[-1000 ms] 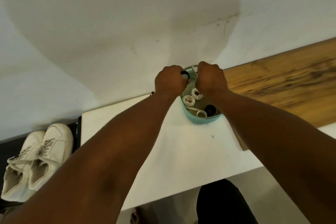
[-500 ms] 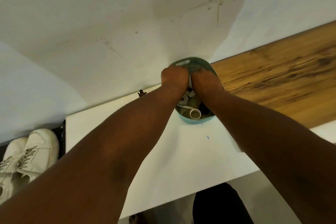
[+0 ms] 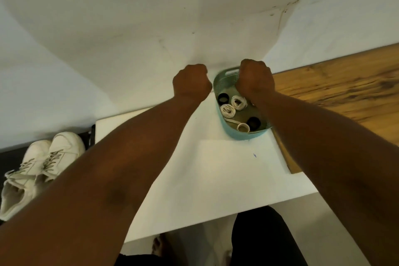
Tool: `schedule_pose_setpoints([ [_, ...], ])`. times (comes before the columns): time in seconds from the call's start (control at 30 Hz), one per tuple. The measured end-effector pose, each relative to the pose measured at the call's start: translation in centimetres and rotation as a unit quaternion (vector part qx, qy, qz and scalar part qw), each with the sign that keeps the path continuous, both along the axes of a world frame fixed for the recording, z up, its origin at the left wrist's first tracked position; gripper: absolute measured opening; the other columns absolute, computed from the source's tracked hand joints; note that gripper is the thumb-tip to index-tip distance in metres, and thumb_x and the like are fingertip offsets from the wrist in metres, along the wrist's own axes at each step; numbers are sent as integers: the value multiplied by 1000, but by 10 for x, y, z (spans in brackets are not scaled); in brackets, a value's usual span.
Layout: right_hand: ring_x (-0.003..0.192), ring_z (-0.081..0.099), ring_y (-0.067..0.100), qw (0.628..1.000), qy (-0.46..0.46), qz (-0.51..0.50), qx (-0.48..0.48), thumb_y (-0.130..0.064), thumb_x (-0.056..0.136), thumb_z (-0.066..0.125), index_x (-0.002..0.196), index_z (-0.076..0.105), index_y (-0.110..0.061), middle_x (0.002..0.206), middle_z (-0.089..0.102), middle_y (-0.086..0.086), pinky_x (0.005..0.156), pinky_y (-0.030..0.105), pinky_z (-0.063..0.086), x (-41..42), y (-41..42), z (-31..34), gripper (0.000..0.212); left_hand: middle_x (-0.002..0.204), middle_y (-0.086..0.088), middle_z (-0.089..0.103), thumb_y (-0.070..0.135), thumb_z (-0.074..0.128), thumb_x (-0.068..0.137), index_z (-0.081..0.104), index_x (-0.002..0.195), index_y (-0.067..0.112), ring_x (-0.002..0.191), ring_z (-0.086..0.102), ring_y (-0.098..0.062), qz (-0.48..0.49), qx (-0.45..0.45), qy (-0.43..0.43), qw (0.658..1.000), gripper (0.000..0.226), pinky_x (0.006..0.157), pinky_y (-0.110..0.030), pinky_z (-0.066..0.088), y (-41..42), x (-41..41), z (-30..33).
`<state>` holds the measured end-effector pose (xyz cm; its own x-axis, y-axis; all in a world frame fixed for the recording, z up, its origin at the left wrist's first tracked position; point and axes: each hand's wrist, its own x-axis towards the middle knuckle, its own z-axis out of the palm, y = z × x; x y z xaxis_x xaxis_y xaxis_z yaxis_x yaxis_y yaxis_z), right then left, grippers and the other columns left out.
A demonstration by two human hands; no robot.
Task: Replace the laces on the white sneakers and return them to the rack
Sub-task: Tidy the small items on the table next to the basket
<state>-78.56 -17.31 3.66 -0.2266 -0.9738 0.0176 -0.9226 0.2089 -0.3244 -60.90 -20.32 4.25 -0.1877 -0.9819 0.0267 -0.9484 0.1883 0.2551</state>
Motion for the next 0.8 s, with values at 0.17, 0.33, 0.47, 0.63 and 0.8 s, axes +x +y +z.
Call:
schedule_pose_setpoints([
  [0.17, 78, 61, 25, 996, -74, 42, -31, -10, 81, 52, 92, 59, -17, 85, 64, 4, 69, 37, 55, 68, -3, 7, 15, 104, 0, 69, 22, 60, 86, 69, 104, 22, 98, 67, -28, 101, 35, -27, 994, 20, 73, -30, 43, 16, 87, -22],
  [0.33, 92, 62, 31, 979, 26, 194, 52, -19, 85, 61, 102, 57, -15, 99, 62, 9, 69, 34, 42, 148, -7, -24, 18, 147, -1, 51, 57, 69, 83, 50, 145, 30, 137, 47, -28, 110, 196, -49, 973, 71, 107, -43, 44, 44, 136, -75],
  [0.47, 109, 59, 31, 969, 52, 211, 118, -20, 87, 67, 124, 56, -13, 118, 56, 9, 84, 41, 54, 183, -8, -61, 39, 170, -4, 0, 79, 72, 69, 7, 161, 40, 156, 1, -39, 72, 304, -24, 950, 119, 116, -61, 26, 69, 130, -99],
  [0.63, 117, 51, 35, 961, 127, 210, 130, -16, 95, 59, 131, 53, -7, 127, 51, 14, 89, 41, 51, 191, -12, -90, 37, 158, -6, -45, 85, 74, 58, -24, 155, 43, 146, -39, -40, 43, 331, -15, 942, 144, 119, -67, -9, 83, 129, -130],
  [0.8, 103, 62, 33, 968, 109, 210, 85, -3, 95, 49, 116, 62, -7, 111, 62, 14, 83, 40, 51, 184, -18, -90, 25, 148, -8, -56, 87, 69, 63, -35, 150, 40, 136, -51, -40, 21, 348, -10, 937, 144, 113, -69, -18, 82, 134, -139],
])
